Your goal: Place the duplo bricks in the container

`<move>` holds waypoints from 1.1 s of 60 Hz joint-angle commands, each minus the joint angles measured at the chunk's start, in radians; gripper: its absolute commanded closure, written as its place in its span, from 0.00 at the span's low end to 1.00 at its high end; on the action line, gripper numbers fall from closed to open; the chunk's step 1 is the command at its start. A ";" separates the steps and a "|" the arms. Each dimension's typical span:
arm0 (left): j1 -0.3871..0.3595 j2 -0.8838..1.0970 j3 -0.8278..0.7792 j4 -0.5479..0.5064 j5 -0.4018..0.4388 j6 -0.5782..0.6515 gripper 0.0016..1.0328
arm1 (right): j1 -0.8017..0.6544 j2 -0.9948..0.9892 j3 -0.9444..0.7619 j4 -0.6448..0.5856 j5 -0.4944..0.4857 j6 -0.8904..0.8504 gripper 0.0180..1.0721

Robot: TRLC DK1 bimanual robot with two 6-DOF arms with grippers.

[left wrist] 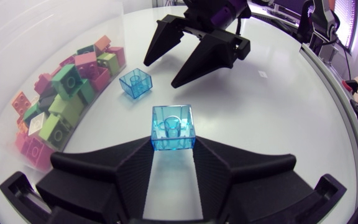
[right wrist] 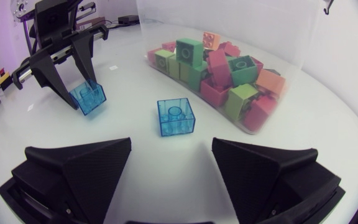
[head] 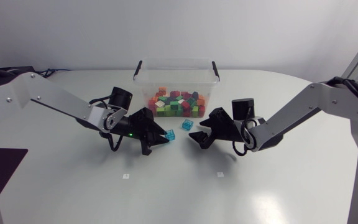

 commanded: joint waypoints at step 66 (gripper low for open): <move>0.132 -0.382 -0.119 -0.233 0.043 -0.055 0.76 | 0.061 -0.008 0.007 0.005 0.028 0.027 0.75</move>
